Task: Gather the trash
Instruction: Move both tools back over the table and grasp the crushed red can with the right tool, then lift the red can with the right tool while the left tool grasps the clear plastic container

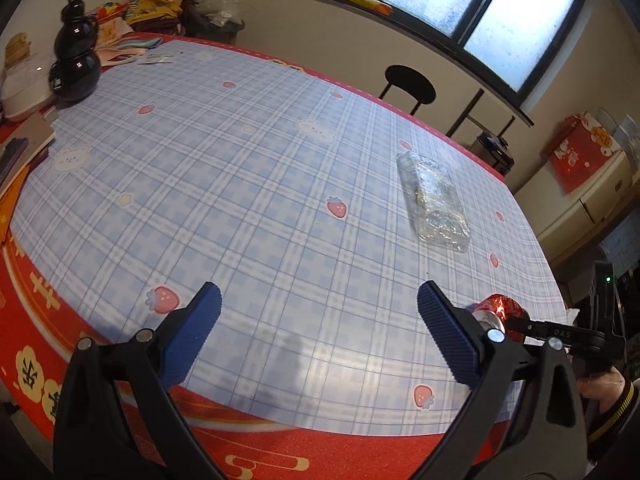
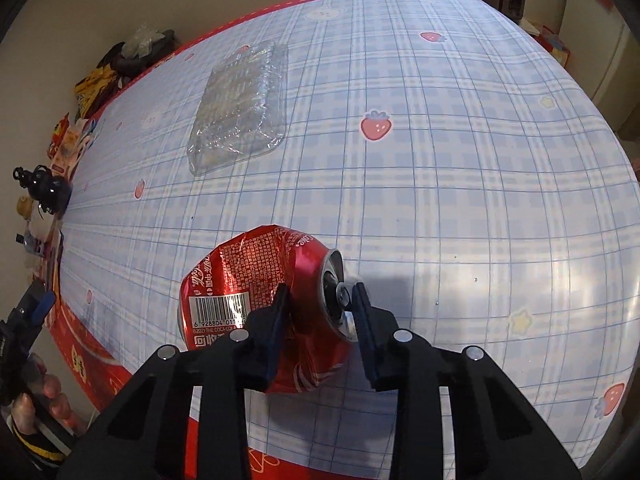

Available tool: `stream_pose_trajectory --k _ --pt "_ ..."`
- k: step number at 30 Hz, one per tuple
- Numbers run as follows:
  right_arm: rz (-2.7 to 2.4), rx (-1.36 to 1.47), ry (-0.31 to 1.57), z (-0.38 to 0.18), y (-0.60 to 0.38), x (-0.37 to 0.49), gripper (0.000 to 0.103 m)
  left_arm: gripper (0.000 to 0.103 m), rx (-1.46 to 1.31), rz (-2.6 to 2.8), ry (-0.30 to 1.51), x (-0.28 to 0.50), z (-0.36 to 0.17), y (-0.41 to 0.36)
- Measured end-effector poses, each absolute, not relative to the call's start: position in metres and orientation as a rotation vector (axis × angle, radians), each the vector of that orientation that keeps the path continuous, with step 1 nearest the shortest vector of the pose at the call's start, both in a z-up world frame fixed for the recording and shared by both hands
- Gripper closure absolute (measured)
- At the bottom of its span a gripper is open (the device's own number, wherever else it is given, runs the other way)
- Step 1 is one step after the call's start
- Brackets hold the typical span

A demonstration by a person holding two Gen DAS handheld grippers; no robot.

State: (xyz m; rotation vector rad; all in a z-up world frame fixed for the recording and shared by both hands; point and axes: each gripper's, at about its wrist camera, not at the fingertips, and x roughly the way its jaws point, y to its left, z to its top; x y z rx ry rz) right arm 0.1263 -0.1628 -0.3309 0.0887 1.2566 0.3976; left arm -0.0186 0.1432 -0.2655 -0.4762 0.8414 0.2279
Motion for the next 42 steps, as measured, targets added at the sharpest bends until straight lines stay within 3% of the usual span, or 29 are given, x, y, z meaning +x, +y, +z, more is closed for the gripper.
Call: stream_pose_trajectory --k 19,30,42 --pt "0.317 0.246 1.026 -0.278 -0.249 0.121 0.073 0.006 -0.372 0.070 0.942 0.061 -0.276 0.079" --pt "0.240 0.302 1.009 -0.283 -0.309 0.125 0.072 0.006 -0.386 0.068 0.985 0.165 -0.297 0.036" --pt "0.220 0.311 1.006 -0.287 -0.332 0.135 0.072 0.006 -0.115 0.225 1.072 0.257 -0.329 -0.019"
